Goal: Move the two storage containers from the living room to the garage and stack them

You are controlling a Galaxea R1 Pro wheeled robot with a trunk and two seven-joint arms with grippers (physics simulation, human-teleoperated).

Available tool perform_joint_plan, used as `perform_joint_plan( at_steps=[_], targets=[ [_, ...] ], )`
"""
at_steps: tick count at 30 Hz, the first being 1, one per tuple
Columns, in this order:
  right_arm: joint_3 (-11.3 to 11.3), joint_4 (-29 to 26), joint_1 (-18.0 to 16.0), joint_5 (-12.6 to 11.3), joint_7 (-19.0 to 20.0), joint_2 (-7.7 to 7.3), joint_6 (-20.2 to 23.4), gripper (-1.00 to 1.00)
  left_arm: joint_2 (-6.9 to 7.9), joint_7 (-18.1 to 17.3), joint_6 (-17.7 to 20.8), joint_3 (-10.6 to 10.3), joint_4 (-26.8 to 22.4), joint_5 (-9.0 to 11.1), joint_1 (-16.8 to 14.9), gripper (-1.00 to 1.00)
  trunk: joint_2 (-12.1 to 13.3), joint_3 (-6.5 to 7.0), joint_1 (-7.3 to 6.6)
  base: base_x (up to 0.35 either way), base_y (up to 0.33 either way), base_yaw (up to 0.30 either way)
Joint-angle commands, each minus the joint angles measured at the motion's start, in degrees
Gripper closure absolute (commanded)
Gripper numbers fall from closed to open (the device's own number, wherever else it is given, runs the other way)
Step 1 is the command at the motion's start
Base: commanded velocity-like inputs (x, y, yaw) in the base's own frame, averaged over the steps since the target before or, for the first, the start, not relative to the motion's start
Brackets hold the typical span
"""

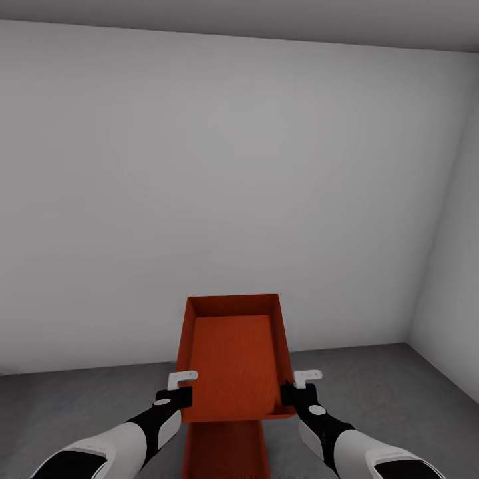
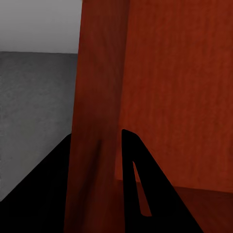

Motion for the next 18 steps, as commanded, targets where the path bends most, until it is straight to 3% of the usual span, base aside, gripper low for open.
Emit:
perform_joint_plan(
  at_steps=[1, 18],
  targets=[
    [-4.1, -0.2, -0.1, 1.1, -0.3, 0.03, -0.9, 1.0, 0.6, 0.4, -0.3, 2.1, 0.2, 1.0, 0.0, 1.0, -0.1, -0.18, 0.01, 0.0, 0.0, 0.028],
    [-4.1, -0.2, -0.1, 1.1, -0.3, 0.0, -0.9, 1.0, 0.6, 0.4, -0.3, 2.1, 0.2, 1.0, 0.0, 1.0, -0.1, -1.71, 0.01, 0.0, 0.0, 0.004]
  ],
)
